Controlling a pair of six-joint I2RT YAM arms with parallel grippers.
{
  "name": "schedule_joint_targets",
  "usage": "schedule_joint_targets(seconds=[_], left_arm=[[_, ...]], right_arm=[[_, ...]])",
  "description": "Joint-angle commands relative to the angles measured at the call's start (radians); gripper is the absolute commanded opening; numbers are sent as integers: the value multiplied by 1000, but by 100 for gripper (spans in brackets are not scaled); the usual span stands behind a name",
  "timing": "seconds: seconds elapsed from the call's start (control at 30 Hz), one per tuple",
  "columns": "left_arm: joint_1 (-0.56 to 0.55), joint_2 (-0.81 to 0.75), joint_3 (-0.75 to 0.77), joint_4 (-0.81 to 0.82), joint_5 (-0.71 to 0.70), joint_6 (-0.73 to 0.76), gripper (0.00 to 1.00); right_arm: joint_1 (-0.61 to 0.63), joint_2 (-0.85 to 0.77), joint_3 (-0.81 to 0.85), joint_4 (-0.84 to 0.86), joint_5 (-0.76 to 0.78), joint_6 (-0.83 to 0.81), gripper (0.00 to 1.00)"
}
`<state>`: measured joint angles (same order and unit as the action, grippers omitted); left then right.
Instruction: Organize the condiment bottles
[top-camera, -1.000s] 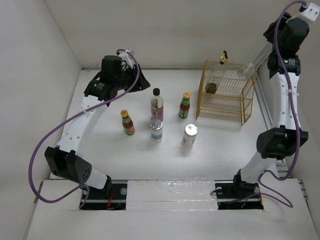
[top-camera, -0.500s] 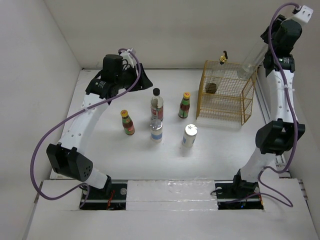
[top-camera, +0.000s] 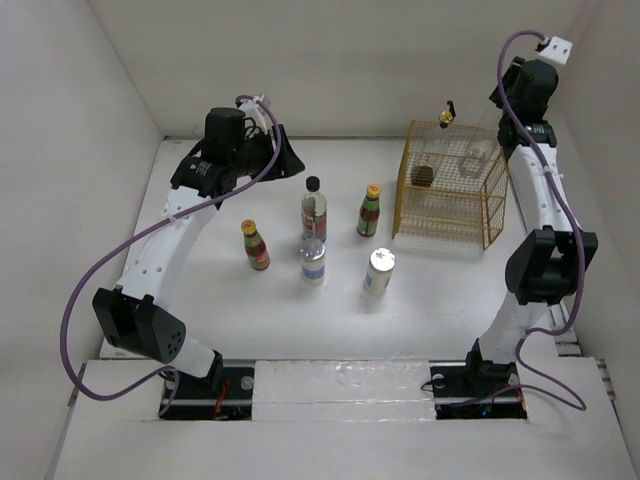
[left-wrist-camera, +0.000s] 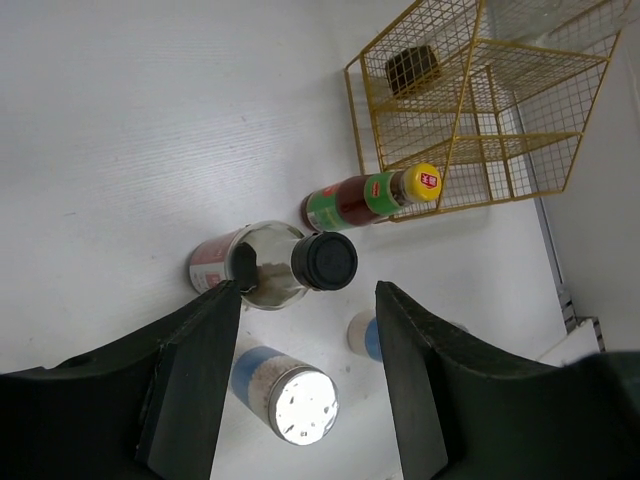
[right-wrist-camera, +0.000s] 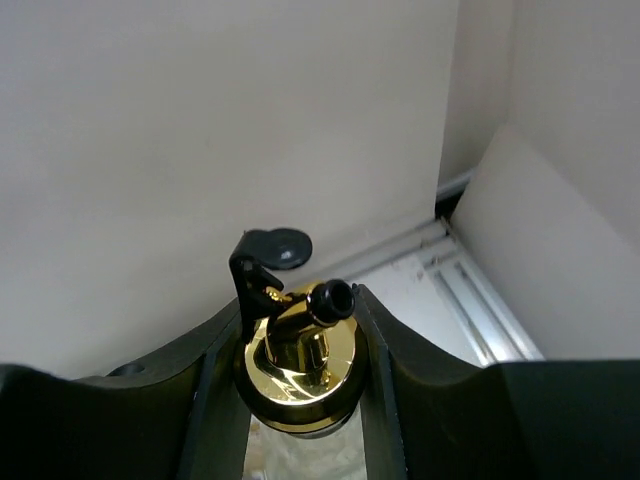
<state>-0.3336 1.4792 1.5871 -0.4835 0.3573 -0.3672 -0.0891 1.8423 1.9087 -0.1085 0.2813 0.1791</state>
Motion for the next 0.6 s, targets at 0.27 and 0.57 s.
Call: schedule_joint_targets(seconds=[0.27,0.57], left_arm=[[-1,18,96,3,-32,24,52],[-1,-3,76,-6,-72,33,52]], right_arm=[[69,-83,-230,141,73,-9,11],[127,-184,-365,141,168,-9,69]])
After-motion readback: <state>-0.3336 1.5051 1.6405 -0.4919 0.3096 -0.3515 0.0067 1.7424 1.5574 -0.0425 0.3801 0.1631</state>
